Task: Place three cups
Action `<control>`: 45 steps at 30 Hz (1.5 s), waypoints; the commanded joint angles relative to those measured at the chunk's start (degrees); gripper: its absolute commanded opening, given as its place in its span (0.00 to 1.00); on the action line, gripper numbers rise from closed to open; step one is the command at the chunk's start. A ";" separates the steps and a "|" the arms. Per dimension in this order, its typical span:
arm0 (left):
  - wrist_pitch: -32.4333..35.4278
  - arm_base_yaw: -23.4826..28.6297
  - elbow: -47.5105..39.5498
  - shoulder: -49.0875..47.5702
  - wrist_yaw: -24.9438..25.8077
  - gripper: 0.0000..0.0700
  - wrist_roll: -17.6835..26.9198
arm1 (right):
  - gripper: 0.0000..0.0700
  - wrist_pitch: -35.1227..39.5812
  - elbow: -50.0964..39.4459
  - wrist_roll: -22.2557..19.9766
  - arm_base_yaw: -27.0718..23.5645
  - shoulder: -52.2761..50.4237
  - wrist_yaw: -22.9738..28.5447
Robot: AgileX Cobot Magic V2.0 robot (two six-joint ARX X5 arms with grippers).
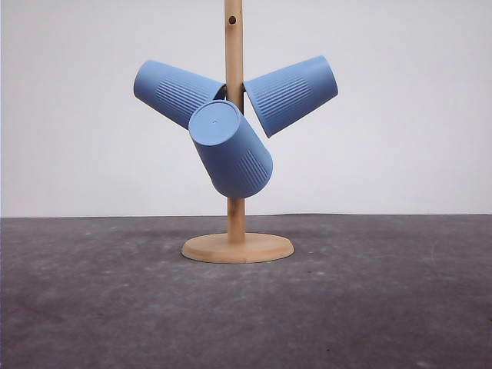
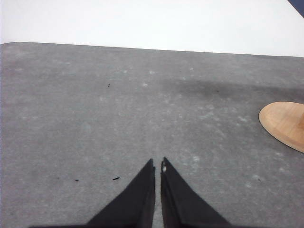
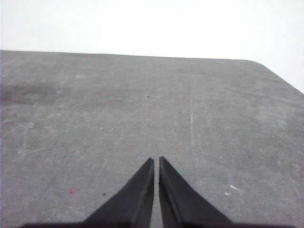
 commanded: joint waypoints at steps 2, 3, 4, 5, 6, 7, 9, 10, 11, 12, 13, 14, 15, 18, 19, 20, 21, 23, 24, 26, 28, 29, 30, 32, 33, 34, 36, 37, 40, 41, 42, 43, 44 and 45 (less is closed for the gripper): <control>0.79 -0.02 -0.66 -0.04 0.04 0.00 0.52 | 0.02 0.35 -0.39 0.87 -0.11 0.09 -0.06; 0.83 -0.02 -0.66 -0.04 0.04 0.00 0.52 | 0.02 0.31 -0.39 0.87 -0.11 0.09 -0.07; 0.85 -0.02 -0.66 -0.04 0.04 0.00 0.52 | 0.02 0.28 -0.39 0.99 -0.11 0.09 -0.06; 0.83 -0.02 -0.66 -0.04 0.04 0.00 0.52 | 0.02 0.31 -0.39 1.19 -0.11 0.09 -0.02; 0.83 -0.02 -0.66 -0.04 0.04 0.00 0.52 | 0.02 0.41 -0.37 1.20 -0.09 0.09 -0.02; 0.83 -0.02 -0.66 -0.04 0.04 0.00 0.52 | 0.02 0.57 -0.37 1.20 -0.09 0.09 -0.02; 0.83 -0.02 -0.66 -0.04 0.04 0.00 0.52 | 0.02 0.74 -0.37 1.20 -0.09 0.09 0.00; 0.83 -0.02 -0.66 -0.04 0.04 0.00 0.52 | 0.02 0.81 -0.37 1.20 -0.09 0.09 0.00; 0.85 -0.02 -0.66 -0.04 0.04 0.00 0.52 | 0.02 0.91 -0.37 1.20 -0.09 0.09 0.06; 0.83 -0.02 -0.66 -0.04 0.04 0.00 0.52 | 0.02 0.98 -0.37 1.18 -0.09 0.09 0.07; 0.83 -0.02 -0.66 -0.04 0.04 0.00 0.52 | 0.02 1.01 -0.37 1.20 -0.09 0.09 0.07; 0.85 -0.02 -0.66 -0.04 0.04 0.00 0.52 | 0.02 0.99 -0.37 1.20 -0.09 0.09 0.07; 0.83 -0.02 -0.66 -0.04 0.04 0.00 0.52 | 0.02 0.98 -0.37 1.20 -0.09 0.09 0.07; 0.83 -0.02 -0.66 -0.04 0.04 0.00 0.52 | 0.02 0.98 -0.37 1.18 -0.09 0.09 0.07; 0.83 -0.02 -0.66 -0.04 0.04 0.00 0.52 | 0.02 0.98 -0.37 1.20 -0.09 0.09 0.07; 0.83 -0.02 -0.66 -0.04 0.04 0.00 0.52 | 0.02 1.01 -0.37 1.20 -0.09 0.09 0.07; 0.83 -0.02 -0.66 -0.04 0.04 0.00 0.52 | 0.02 0.98 -0.37 1.20 -0.09 0.09 0.07; 0.83 -0.02 -0.66 -0.04 0.04 0.00 0.52 | 0.02 1.01 -0.37 1.20 -0.09 0.09 0.07; 0.83 -0.02 -0.66 -0.04 0.04 0.00 0.52 | 0.02 0.98 -0.37 1.18 -0.09 0.09 0.07; 0.83 -0.02 -0.66 -0.04 0.04 0.00 0.52 | 0.02 1.00 -0.37 1.20 -0.09 0.09 0.07; 0.83 -0.02 -0.66 -0.04 0.04 0.00 0.52 | 0.02 1.01 -0.37 1.20 -0.09 0.09 0.07; 0.83 -0.02 -0.66 -0.04 0.04 0.00 0.52 | 0.02 1.01 -0.37 1.20 -0.09 0.09 0.07; 0.83 -0.02 -0.66 -0.04 0.04 0.00 0.52 | 0.02 0.98 -0.37 1.20 -0.09 0.09 0.07; 0.83 -0.02 -0.66 -0.04 0.04 0.00 0.52 | 0.02 1.00 -0.37 1.20 -0.09 0.09 0.07; 0.83 -0.02 -0.66 -0.04 0.04 0.00 0.52 | 0.02 0.98 -0.37 1.20 -0.09 0.09 0.07; 0.85 -0.02 -0.66 -0.04 0.04 0.00 0.52 | 0.02 0.98 -0.37 1.18 -0.09 0.09 0.07; 0.83 -0.02 -0.66 -0.04 0.04 0.00 0.52 | 0.02 0.98 -0.37 1.18 -0.09 0.09 0.07; 0.83 -0.02 -0.66 -0.04 0.04 0.00 0.52 | 0.02 0.98 -0.37 1.18 -0.09 0.09 0.07; 0.83 -0.02 -0.66 -0.04 0.04 0.00 0.52 | 0.02 0.98 -0.37 1.18 -0.09 0.09 0.07; 0.83 -0.02 -0.66 -0.04 0.04 0.00 0.52 | 0.02 1.01 -0.37 1.20 -0.09 0.09 0.07; 0.83 -0.02 -0.66 -0.04 0.04 0.00 0.52 | 0.02 1.01 -0.37 1.20 -0.09 0.09 0.07; 0.83 -0.02 -0.66 -0.04 0.04 0.00 0.52 | 0.02 0.98 -0.37 1.20 -0.09 0.09 0.07; 0.83 -0.02 -0.66 -0.04 0.04 0.00 0.52 | 0.02 0.99 -0.37 1.20 -0.09 0.09 0.07; 0.83 -0.02 -0.66 -0.04 0.04 0.00 0.52 | 0.02 1.01 -0.37 1.20 -0.09 0.09 0.07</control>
